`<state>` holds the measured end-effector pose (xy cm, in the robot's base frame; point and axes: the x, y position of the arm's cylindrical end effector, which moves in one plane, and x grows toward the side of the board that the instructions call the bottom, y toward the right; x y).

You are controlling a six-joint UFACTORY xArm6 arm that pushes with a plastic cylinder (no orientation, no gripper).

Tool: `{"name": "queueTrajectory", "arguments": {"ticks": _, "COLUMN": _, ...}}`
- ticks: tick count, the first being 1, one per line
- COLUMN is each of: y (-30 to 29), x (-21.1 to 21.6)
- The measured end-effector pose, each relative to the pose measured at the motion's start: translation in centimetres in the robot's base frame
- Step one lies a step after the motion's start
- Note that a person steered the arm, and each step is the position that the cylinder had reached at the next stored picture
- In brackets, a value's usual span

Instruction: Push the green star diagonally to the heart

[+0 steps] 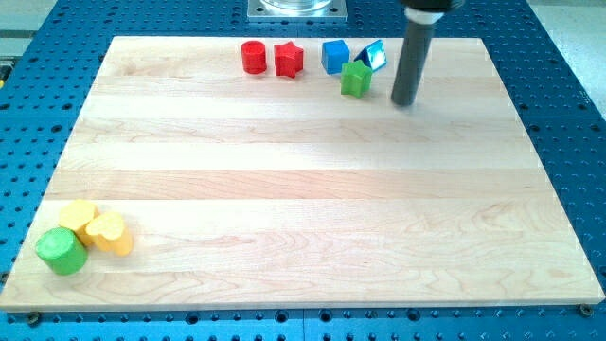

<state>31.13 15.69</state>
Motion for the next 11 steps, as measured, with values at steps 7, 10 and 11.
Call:
{"name": "queueTrajectory", "arguments": {"ticks": 7, "y": -7.6, "x": 4.7}}
{"name": "queueTrajectory", "arguments": {"ticks": 10, "y": -10.9, "x": 0.6}}
{"name": "queueTrajectory", "arguments": {"ticks": 11, "y": -20.2, "x": 5.0}}
